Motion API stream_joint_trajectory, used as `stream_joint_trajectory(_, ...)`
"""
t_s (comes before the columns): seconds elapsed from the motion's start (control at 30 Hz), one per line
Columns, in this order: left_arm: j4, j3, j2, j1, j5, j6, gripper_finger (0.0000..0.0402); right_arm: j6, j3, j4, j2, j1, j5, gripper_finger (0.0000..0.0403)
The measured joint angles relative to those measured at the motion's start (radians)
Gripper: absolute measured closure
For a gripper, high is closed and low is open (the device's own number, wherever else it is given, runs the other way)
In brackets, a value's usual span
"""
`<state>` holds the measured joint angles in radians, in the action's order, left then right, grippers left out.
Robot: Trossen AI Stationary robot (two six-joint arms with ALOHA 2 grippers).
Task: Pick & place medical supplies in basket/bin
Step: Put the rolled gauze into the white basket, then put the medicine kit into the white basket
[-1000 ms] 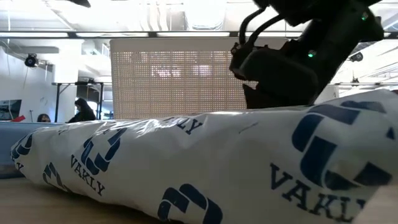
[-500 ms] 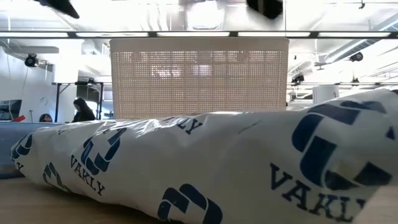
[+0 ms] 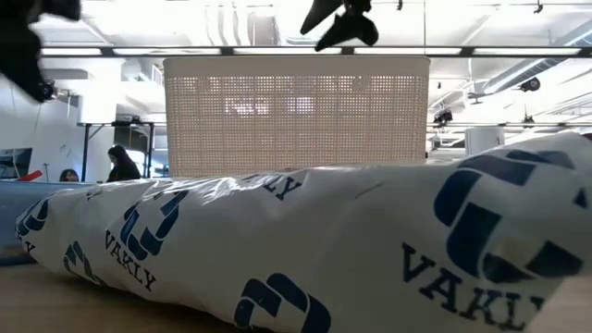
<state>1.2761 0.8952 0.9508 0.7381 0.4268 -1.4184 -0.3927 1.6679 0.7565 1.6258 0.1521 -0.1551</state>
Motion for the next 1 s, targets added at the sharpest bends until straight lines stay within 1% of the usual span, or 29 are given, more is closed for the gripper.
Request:
stream_joint_trajectory(0.07,-0.061,-0.032,0.007,0.065,0.004,-0.095,0.0093,0.048,0.033,0.021,0.011,0.007,0.021,0.0134)
stream_joint_trajectory(0.17,-0.123,-0.064,0.016,0.166,0.055,-0.235,0.0093,0.151,0.08,0.041,0.016,-0.052,0.028,0.0085)
stream_joint_trajectory(0.27,-0.167,-0.105,0.039,0.217,0.069,-0.37,0.0093,0.224,0.092,0.071,0.01,-0.153,0.033,0.0057)
stream_joint_trajectory(0.33,-0.233,-0.143,0.051,0.238,0.062,-0.422,0.0093,0.194,0.084,0.085,0.015,-0.217,0.034,0.0051)
stream_joint_trajectory(0.4,-0.343,-0.196,0.062,0.245,0.057,-0.449,0.0093,0.07,0.066,0.086,0.032,-0.273,0.064,0.0052)
stream_joint_trajectory(0.5,-0.504,-0.287,0.079,0.242,0.021,-0.519,0.0093,-0.218,0.016,0.028,0.066,-0.332,0.177,0.0062)
stream_joint_trajectory(0.53,-0.543,-0.308,0.085,0.245,0.007,-0.554,0.0093,-0.307,-0.002,-0.006,0.079,-0.352,0.191,0.0066)
stream_joint_trajectory(0.63,-0.614,-0.322,0.096,0.285,0.024,-0.661,0.0093,-0.54,-0.058,-0.118,0.117,-0.396,0.182,0.0076)
stream_joint_trajectory(0.67,-0.607,-0.315,0.095,0.304,0.038,-0.691,0.0093,-0.622,-0.075,-0.168,0.132,-0.403,0.182,0.0077)
stream_joint_trajectory(0.73,-0.601,-0.3,0.102,0.335,0.066,-0.733,0.0093,-0.75,-0.103,-0.211,0.175,-0.414,0.18,0.0078)
stream_joint_trajectory(0.8,-0.598,-0.299,0.12,0.343,0.068,-0.782,0.0093,-0.829,-0.122,-0.25,0.232,-0.422,0.168,0.0077)
stream_joint_trajectory(0.87,-0.595,-0.314,0.146,0.349,0.055,-0.801,0.0093,-0.883,-0.133,-0.317,0.294,-0.423,0.135,0.0076)
stream_joint_trajectory(0.93,-0.597,-0.333,0.173,0.35,0.058,-0.802,0.0093,-0.9,-0.133,-0.436,0.36,-0.422,0.098,0.0076)
stream_joint_trajectory(1.0,-0.623,-0.356,0.194,0.349,0.09,-0.802,0.0093,-0.908,-0.12,-0.538,0.429,-0.416,0.079,0.0076)
